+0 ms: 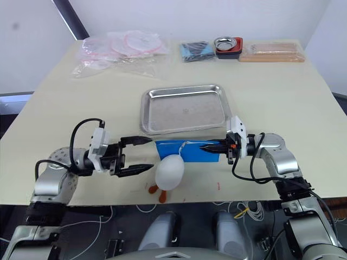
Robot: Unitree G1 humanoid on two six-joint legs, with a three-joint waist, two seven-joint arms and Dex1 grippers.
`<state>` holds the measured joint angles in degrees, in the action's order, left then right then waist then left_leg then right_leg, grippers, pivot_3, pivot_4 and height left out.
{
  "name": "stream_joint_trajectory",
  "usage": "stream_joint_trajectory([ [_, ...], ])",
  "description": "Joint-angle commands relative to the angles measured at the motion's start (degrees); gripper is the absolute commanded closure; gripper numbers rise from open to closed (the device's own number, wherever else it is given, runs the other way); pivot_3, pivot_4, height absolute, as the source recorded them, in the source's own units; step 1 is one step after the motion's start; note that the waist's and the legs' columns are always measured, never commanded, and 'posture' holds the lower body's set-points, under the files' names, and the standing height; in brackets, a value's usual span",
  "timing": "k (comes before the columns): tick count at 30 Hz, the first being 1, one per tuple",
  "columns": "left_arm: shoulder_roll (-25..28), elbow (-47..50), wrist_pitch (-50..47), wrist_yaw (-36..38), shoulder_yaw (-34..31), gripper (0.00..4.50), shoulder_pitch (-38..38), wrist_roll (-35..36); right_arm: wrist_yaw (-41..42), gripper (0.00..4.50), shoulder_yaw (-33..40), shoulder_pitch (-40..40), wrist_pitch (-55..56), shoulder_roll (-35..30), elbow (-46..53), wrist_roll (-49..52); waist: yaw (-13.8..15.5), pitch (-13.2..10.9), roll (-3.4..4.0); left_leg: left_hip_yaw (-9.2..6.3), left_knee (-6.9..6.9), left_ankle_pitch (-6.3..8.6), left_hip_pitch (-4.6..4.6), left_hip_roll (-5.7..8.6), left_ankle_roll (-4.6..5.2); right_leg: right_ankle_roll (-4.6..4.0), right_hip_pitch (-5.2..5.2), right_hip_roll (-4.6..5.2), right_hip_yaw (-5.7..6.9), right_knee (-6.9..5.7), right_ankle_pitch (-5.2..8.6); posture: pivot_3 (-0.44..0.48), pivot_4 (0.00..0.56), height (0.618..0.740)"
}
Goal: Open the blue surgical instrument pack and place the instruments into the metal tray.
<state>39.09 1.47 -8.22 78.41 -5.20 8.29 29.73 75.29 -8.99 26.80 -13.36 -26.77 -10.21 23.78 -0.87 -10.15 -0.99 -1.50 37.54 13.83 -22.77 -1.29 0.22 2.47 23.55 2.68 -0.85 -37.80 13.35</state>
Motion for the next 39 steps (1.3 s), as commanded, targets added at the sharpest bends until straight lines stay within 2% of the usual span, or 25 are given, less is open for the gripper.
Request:
stream_joint_trajectory([
  [1,0.51,4.85,-0.73,-3.48,-1.23,0.05,-3.10,-0.09,-0.40,4.50,1.44,0.62,0.60,-0.17,0.54,0.26,0.01,0.00,0.00,0.00,0.00,0.00,0.01,0.00,0.00,0.00,0.00,0.00,0.00,0.00,0.00,0.000,0.150,0.740],
  [10,-1.62,9.97,0.27,-7.90,1.63,0.05,-9.59,-1.95,-0.98,4.50,1.17,0.57,0.55,0.33,0.50,0.09,0.03,0.00,0.00,0.03,0.00,0.00,0.02,0.00,0.00,0.00,0.00,0.00,-0.03,0.00,0.00,0.000,0.150,0.740],
  [17,-3.79,7.36,2.88,-9.60,5.14,0.05,-10.39,-5.04,-2.10,4.50,1.24,0.37,1.11,1.37,0.83,-0.15,0.01,0.00,0.00,0.04,0.00,0.00,0.04,-0.01,0.00,0.00,0.00,-0.02,-0.03,-0.01,0.00,0.000,0.150,0.740],
  [20,-5.34,6.74,2.33,-10.42,5.68,0.75,-9.44,-4.44,-2.30,4.50,1.18,-0.17,1.10,1.41,1.36,-0.27,0.04,0.00,0.00,0.04,0.00,0.00,0.04,-0.01,0.00,0.00,0.00,-0.02,-0.03,-0.01,0.00,0.000,0.150,0.740],
  [27,-4.87,6.11,2.32,-8.83,5.09,3.49,-8.82,-3.60,-3.47,4.50,2.36,-0.11,0.43,1.42,1.70,0.55,0.02,0.00,0.00,0.04,0.00,0.00,0.03,-0.01,0.00,-0.01,0.00,-0.02,-0.03,-0.01,0.00,0.000,0.150,0.740],
  [30,-2.77,6.18,0.22,-7.33,3.02,4.46,-8.15,-1.51,-3.35,4.50,2.54,-0.19,0.40,1.30,1.55,0.52,0.02,0.00,0.00,0.03,0.00,0.00,0.03,-0.01,0.00,-0.01,0.00,-0.02,-0.02,-0.01,0.00,0.000,0.150,0.740],
  [39,4.26,5.11,-4.38,-4.74,-5.11,4.46,-6.28,4.73,-3.48,4.50,3.33,0.02,0.29,1.41,1.15,1.01,-0.02,-0.01,0.01,0.06,0.00,0.00,0.02,-0.01,0.00,0.00,0.01,-0.01,-0.04,0.01,0.00,0.000,0.150,0.740],
])
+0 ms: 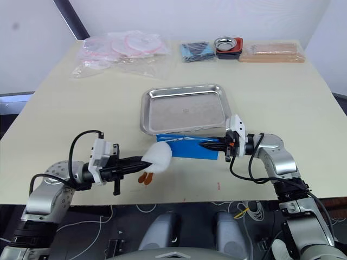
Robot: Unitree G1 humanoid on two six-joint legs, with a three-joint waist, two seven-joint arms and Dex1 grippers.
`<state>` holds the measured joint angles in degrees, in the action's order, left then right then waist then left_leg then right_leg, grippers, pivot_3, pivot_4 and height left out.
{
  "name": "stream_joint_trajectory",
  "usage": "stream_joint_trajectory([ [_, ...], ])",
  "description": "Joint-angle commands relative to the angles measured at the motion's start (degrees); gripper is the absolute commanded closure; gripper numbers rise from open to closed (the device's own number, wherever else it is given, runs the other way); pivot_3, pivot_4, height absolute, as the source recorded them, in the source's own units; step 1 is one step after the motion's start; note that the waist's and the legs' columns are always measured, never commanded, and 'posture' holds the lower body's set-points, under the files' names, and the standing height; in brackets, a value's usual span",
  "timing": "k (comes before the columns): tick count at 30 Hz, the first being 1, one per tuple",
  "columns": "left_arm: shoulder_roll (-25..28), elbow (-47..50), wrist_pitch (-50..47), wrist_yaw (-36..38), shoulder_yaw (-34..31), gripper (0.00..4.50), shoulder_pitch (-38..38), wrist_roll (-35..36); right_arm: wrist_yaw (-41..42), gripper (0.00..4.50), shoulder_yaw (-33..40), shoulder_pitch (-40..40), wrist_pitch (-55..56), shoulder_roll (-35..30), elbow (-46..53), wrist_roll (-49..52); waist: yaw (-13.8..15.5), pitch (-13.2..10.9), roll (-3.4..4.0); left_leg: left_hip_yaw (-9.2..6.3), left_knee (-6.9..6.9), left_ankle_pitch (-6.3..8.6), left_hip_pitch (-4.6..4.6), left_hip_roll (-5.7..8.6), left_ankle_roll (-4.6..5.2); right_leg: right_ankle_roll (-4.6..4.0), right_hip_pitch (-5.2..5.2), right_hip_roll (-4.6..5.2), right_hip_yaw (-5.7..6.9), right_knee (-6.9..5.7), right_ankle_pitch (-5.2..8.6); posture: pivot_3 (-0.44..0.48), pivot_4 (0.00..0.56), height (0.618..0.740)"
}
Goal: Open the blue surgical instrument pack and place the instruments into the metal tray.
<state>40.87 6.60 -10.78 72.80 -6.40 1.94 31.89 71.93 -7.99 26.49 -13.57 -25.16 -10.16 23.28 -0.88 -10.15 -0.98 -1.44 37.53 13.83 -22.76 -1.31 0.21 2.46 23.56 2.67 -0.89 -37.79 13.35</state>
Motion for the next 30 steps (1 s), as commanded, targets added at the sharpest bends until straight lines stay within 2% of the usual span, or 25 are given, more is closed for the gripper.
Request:
stream_joint_trajectory([
  [1,3.37,-0.13,-2.59,1.33,-4.59,4.46,-0.03,3.09,-0.07,4.50,2.34,0.32,0.52,-0.19,1.11,1.55,-0.01,0.00,0.00,-0.01,-0.01,0.00,0.00,0.00,0.00,0.00,0.00,-0.01,0.01,0.00,0.00,0.000,0.150,0.740],
  [4,5.44,-2.43,-3.45,1.77,-7.82,4.46,0.51,4.00,0.27,4.50,2.47,0.32,0.54,-0.09,1.06,1.95,-0.03,-0.02,0.00,-0.02,-0.03,0.00,0.00,-0.01,0.00,0.00,0.01,-0.01,0.03,0.00,0.00,0.000,0.150,0.740],
  [12,7.41,-6.23,-4.87,-2.31,-10.86,4.46,0.50,1.36,0.89,4.50,2.45,0.60,0.62,0.09,0.80,2.58,-0.01,-0.03,-0.01,0.00,-0.04,0.00,-0.01,-0.01,0.00,0.00,0.02,0.00,0.01,0.02,0.00,0.000,0.150,0.740],
  [20,7.15,-4.10,-3.03,-3.34,-9.81,4.46,-4.37,-1.78,1.25,4.50,2.55,0.07,0.23,0.08,1.77,3.43,-0.03,-0.04,0.00,0.00,-0.08,0.00,-0.01,-0.01,0.00,-0.01,0.04,0.00,0.01,0.02,0.00,0.000,0.150,0.740],
  [30,6.27,-5.96,-0.21,-7.32,-10.79,4.46,-5.12,-4.05,1.38,4.50,3.21,-0.19,0.10,-0.45,1.95,3.68,0.02,-0.04,0.00,0.01,-0.08,0.00,0.00,-0.02,0.00,-0.01,0.04,0.00,0.01,0.02,0.00,0.000,0.150,0.740],
])
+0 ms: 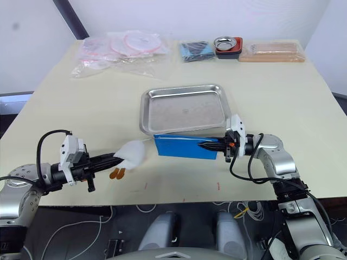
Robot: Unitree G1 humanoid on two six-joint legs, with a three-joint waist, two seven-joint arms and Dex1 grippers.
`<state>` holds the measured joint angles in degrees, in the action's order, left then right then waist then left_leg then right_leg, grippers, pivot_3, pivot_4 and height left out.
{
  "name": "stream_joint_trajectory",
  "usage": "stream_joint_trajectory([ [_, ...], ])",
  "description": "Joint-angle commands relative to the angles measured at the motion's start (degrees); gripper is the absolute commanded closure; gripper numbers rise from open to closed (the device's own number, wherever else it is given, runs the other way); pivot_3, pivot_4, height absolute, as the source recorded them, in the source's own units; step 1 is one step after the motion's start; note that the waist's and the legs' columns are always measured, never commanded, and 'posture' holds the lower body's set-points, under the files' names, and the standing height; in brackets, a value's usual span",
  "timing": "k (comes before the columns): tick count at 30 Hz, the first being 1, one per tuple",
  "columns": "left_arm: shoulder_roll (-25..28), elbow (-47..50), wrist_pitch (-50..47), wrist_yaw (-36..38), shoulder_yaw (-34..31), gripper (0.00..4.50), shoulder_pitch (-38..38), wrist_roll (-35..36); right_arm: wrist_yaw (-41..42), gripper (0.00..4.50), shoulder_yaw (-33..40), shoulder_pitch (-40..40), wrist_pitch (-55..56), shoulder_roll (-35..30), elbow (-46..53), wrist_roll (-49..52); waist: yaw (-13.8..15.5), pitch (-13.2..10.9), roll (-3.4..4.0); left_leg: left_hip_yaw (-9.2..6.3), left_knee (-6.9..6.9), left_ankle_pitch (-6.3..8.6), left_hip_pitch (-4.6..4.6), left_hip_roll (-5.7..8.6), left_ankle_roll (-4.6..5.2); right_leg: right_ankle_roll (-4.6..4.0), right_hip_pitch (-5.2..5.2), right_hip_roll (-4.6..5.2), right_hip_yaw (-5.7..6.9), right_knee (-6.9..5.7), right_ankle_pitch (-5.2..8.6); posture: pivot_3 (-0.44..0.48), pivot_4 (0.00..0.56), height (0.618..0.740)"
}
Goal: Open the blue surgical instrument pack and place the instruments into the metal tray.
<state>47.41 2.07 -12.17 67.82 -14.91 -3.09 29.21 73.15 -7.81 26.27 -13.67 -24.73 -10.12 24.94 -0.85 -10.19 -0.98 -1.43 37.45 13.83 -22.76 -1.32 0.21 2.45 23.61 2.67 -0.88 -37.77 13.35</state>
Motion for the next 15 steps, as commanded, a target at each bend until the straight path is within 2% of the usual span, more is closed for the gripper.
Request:
stream_joint_trajectory([
  [1,-0.61,-1.70,1.55,-2.92,-2.39,4.46,0.25,-1.44,0.16,4.50,3.05,0.04,0.16,-0.93,1.93,2.01,0.00,0.00,0.00,0.00,0.00,0.00,0.00,0.00,0.00,0.00,0.00,0.00,0.00,0.00,0.00,0.000,0.150,0.740],
  [15,-6.63,1.74,3.64,-7.38,-6.97,4.46,2.23,3.79,0.27,4.50,2.34,0.11,0.52,-1.05,1.59,1.87,-0.08,0.00,-0.01,0.02,0.00,0.00,0.00,0.00,0.00,0.01,-0.01,0.01,-0.02,-0.01,-0.01,0.000,0.150,0.740],
])
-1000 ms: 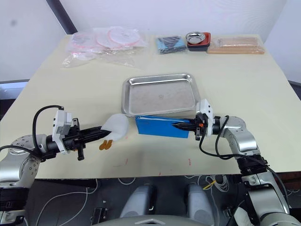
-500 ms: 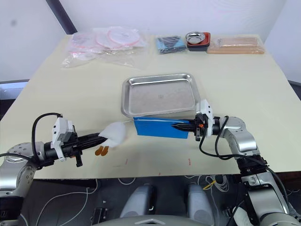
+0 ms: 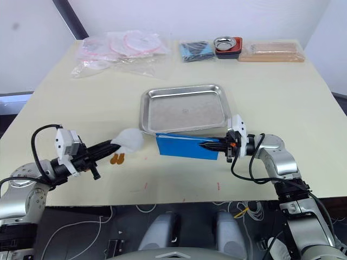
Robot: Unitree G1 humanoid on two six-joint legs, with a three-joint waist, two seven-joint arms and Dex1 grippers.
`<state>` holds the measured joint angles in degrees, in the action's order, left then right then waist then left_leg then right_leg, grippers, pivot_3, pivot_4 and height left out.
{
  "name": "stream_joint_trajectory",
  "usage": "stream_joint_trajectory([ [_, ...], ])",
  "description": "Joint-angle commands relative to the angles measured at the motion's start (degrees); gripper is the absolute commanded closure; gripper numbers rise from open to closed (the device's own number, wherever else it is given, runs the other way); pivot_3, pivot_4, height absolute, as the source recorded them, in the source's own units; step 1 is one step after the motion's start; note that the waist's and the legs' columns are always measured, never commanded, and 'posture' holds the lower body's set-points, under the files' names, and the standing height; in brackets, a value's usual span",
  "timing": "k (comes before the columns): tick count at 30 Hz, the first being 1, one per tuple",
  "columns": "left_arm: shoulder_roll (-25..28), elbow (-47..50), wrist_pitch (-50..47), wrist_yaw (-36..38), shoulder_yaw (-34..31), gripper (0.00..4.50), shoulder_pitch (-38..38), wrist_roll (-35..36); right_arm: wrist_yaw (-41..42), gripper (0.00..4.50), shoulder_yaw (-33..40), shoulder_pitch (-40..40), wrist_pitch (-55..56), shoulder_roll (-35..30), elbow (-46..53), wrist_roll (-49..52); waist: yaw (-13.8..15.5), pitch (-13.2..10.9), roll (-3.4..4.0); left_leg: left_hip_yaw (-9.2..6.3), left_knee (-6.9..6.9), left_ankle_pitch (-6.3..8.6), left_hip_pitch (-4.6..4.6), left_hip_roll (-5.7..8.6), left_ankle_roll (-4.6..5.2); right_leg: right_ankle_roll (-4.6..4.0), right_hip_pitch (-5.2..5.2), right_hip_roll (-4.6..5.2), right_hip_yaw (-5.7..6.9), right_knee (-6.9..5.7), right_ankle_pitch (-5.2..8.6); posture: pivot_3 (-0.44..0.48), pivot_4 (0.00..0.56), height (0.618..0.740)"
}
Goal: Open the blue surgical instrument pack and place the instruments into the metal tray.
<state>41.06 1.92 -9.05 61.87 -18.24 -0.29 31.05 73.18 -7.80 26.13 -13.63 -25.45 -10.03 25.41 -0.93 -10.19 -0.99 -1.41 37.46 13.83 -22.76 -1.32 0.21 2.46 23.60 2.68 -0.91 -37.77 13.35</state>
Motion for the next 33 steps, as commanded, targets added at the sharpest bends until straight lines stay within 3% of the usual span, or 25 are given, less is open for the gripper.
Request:
stream_joint_trajectory([
  [1,-0.18,2.15,0.45,-1.51,-3.55,4.46,-1.17,1.57,0.31,4.50,2.28,0.23,0.52,-0.34,1.46,1.42,-0.01,0.00,0.00,0.00,0.00,0.00,0.00,0.00,0.00,0.00,0.00,0.00,0.00,0.00,0.00,0.000,0.150,0.740],
  [15,2.49,-1.49,2.23,0.36,1.30,4.46,-7.21,-6.28,-0.60,4.50,3.85,0.85,-1.48,0.73,2.09,4.30,0.08,0.00,0.00,-0.02,0.00,0.00,0.01,0.00,0.00,-0.01,0.00,-0.01,0.02,0.00,0.01,0.000,0.150,0.740],
  [33,1.64,-3.49,3.24,2.59,5.19,4.46,-8.42,-6.84,-4.95,4.50,10.47,2.41,-12.09,3.86,8.52,16.28,0.22,0.02,0.04,0.00,0.00,0.00,0.05,0.00,0.00,-0.01,-0.02,0.02,0.00,-0.02,0.00,0.000,0.150,0.740],
])
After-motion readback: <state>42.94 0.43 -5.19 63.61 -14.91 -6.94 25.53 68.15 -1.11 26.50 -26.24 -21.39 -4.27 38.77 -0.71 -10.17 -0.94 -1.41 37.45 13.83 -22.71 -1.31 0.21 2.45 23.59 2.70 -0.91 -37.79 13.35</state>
